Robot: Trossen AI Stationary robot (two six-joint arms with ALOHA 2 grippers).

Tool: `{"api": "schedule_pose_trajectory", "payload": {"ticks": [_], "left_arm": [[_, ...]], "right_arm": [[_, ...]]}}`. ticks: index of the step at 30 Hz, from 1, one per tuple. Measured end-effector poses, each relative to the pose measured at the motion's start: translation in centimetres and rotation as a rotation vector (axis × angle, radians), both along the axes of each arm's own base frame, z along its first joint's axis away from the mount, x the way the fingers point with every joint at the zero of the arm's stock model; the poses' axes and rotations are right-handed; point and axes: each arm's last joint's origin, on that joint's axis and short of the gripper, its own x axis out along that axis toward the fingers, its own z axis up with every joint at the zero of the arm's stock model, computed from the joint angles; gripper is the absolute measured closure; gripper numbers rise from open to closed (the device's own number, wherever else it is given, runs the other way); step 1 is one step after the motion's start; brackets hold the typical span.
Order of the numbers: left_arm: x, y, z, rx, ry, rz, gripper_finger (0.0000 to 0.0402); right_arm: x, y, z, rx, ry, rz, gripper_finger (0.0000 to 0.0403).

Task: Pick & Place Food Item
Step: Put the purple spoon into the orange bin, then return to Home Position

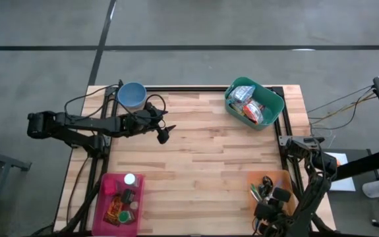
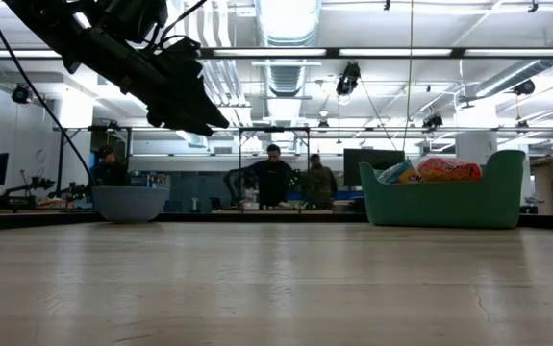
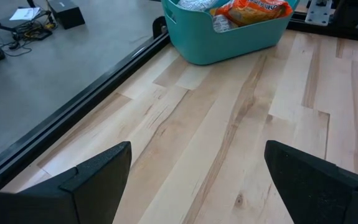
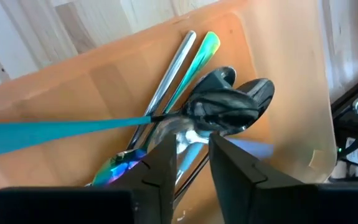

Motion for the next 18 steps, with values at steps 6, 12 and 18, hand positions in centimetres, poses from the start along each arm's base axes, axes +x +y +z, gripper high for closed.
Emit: {"api": "schedule_pose_trajectory", "payload": {"ticks": [6,12,18], "left_arm": [[0.00,-0.01,0.00,0.000,0.000,0.000,0.0030],[0.00,-0.01,0.00,0.000,0.000,0.000,0.0030],[0.00,0.00,0.00,0.000,0.000,0.000,0.0030]], "right_arm": [[0.00,0.00,0.00,-0.001,0.010,0.025,0.0298],[0.00,0.00,0.00,-0.001,0.011,0.026,0.0297],[0.00,0.00,0.00,0.000,0.011,0.025,0.0297]]}}
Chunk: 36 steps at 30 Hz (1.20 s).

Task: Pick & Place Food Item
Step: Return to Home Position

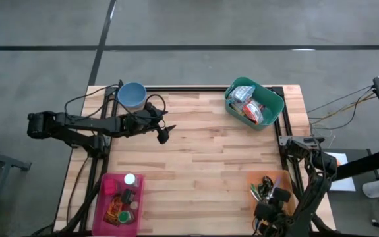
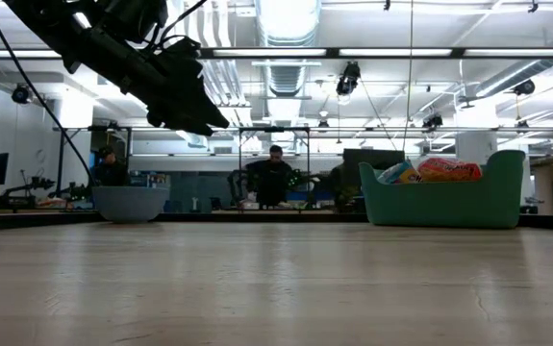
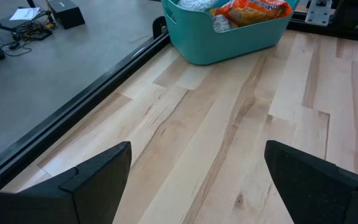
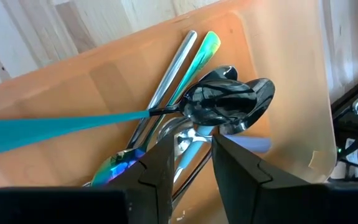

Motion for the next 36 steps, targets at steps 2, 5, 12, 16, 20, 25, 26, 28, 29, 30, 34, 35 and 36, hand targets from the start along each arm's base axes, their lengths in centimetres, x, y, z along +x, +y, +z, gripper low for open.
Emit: {"api": "schedule_pose_trajectory", "payload": {"ticks": [2,5,12,16,20,25,26,28,29,30,34,35,36], "left_arm": [[0.0,0.0,0.0,0.000,0.000,0.000,0.0030],[0.0,0.0,0.0,0.000,0.000,0.000,0.0030],[0.0,0.0,0.0,0.000,0.000,0.000,0.0030],[0.0,0.0,0.0,0.000,0.000,0.000,0.0030],[0.0,0.0,0.0,0.000,0.000,0.000,0.0030],[0.0,0.0,0.0,0.000,0.000,0.000,0.0030],[0.0,0.0,0.0,0.000,0.000,0.000,0.0030],[0.0,0.0,0.0,0.000,0.000,0.000,0.0030],[0.0,0.0,0.0,0.000,0.000,0.000,0.0030],[0.0,0.0,0.0,0.000,0.000,0.000,0.0030],[0.0,0.0,0.0,0.000,0.000,0.000,0.0030],[0.0,0.0,0.0,0.000,0.000,0.000,0.0030],[0.0,0.0,0.0,0.000,0.000,0.000,0.0030]], "right_arm": [[0.0,0.0,0.1,0.002,-0.010,-0.018,0.0297],[-0.1,-0.3,0.9,0.008,-0.056,-0.069,0.0297],[-0.2,-2.0,5.5,0.030,-0.361,-0.082,0.0298],[0.0,-3.2,8.0,-0.043,-0.609,0.096,0.0298],[0.5,-4.3,10.2,-0.226,-0.818,0.331,0.0298],[1.1,-6.3,12.8,-0.392,-0.999,0.401,0.0298],[1.3,-6.8,13.1,-0.402,-0.997,0.394,0.0298],[1.7,-7.8,13.6,-0.415,-0.988,0.377,0.0298],[1.8,-8.3,13.9,-0.422,-0.984,0.369,0.0298],[2.0,-8.8,14.0,-0.433,-0.974,0.365,0.0298],[2.7,-10.4,13.7,-0.486,-0.921,0.358,0.0298],[2.9,-10.8,13.6,-0.499,-0.908,0.354,0.0298],[3.1,-11.3,13.5,-0.508,-0.900,0.346,0.0298]]}}
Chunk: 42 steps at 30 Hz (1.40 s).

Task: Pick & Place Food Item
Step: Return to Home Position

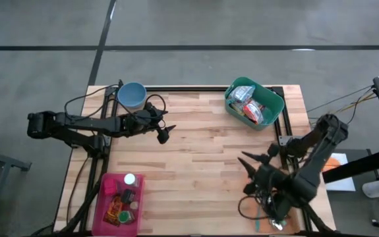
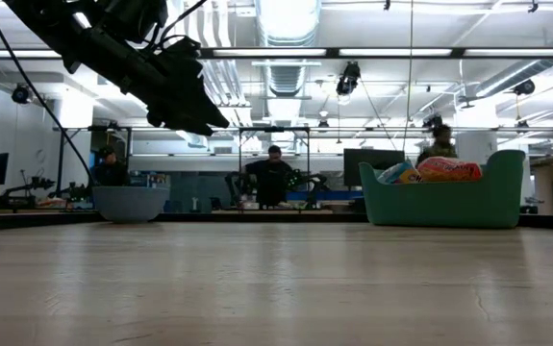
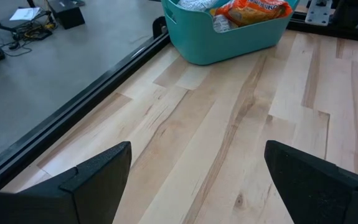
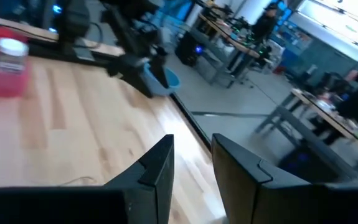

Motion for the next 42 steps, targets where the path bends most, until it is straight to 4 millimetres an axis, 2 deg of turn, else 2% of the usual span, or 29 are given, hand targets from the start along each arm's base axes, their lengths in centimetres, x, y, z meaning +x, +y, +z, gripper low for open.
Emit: {"api": "schedule_pose_trajectory", "payload": {"ticks": [7,13,18,22,27,33,38,42], "left_arm": [[0.0,0.0,0.0,0.000,0.000,0.000,0.0030],[0.0,0.0,0.0,0.000,0.000,0.000,0.0030],[0.0,0.0,0.0,0.000,0.000,0.000,0.0030],[0.0,0.0,0.0,0.000,0.000,0.000,0.0030],[0.0,0.0,0.0,0.000,0.000,0.000,0.0030],[0.0,0.0,0.0,0.000,0.000,0.000,0.0030],[0.0,0.0,0.0,0.000,0.000,0.000,0.0029],[0.0,0.0,0.0,0.000,0.000,0.000,0.0029]], "right_arm": [[2.1,-2.6,-1.3,0.026,0.037,-0.066,0.0298],[6.5,-4.8,-2.8,0.129,0.045,-0.066,0.0298],[10.8,-7.1,-4.3,0.198,0.076,0.164,0.0298],[13.2,-9.4,-4.3,0.207,-0.120,0.416,0.0298],[13.6,-12.9,-4.5,0.174,-0.337,0.510,0.0298],[13.6,-17.0,-6.7,0.278,-0.311,0.773,0.0298],[12.9,-19.5,-8.1,0.246,-0.283,0.645,0.0298],[11.9,-20.4,-8.8,0.190,-0.259,0.578,0.0298]]}}
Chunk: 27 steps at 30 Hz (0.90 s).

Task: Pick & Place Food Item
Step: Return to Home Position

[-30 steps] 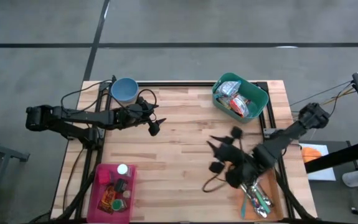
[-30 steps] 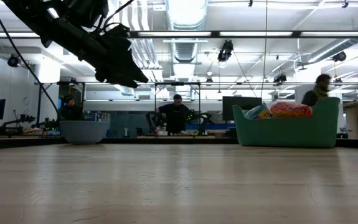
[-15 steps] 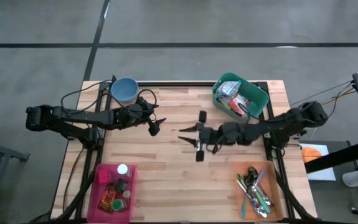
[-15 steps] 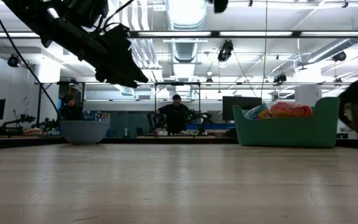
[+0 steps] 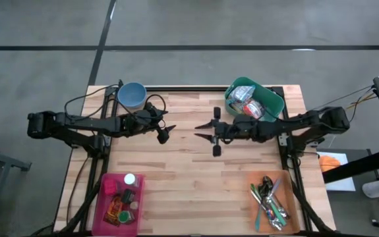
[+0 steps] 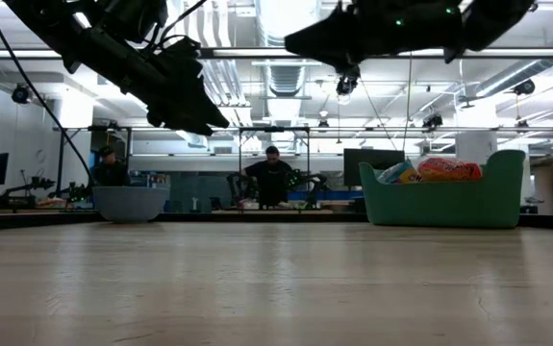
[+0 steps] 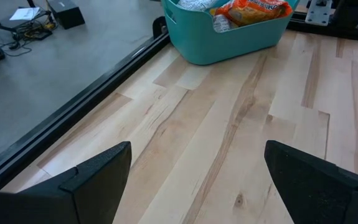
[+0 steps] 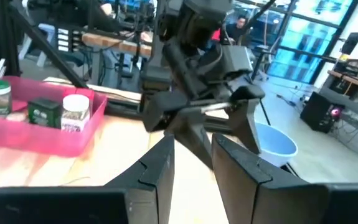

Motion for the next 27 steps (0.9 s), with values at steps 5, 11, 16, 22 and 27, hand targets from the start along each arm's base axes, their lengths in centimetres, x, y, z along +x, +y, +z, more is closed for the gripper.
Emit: {"api": "schedule_pose_trajectory", "payload": {"ticks": [5,11,16,22,27], "left_arm": [[0.0,0.0,0.0,0.000,0.000,0.000,0.0030],[0.0,0.0,0.0,0.000,0.000,0.000,0.0030],[0.0,0.0,0.0,0.000,0.000,0.000,0.0030],[0.0,0.0,0.0,0.000,0.000,0.000,0.0030],[0.0,0.0,0.0,0.000,0.000,0.000,0.0030]], "right_arm": [[-2.5,-0.6,-0.4,-0.002,-0.023,-0.020,0.0298],[-7.2,-0.4,-0.6,-0.009,-0.116,-0.024,0.0298],[-10.9,-0.2,-0.9,0.023,-0.178,-0.024,0.0298],[-14.9,-0.1,-1.9,0.043,-0.263,-0.061,0.0298],[-17.0,-0.1,-3.5,0.104,-0.164,-0.103,0.0298]]}}
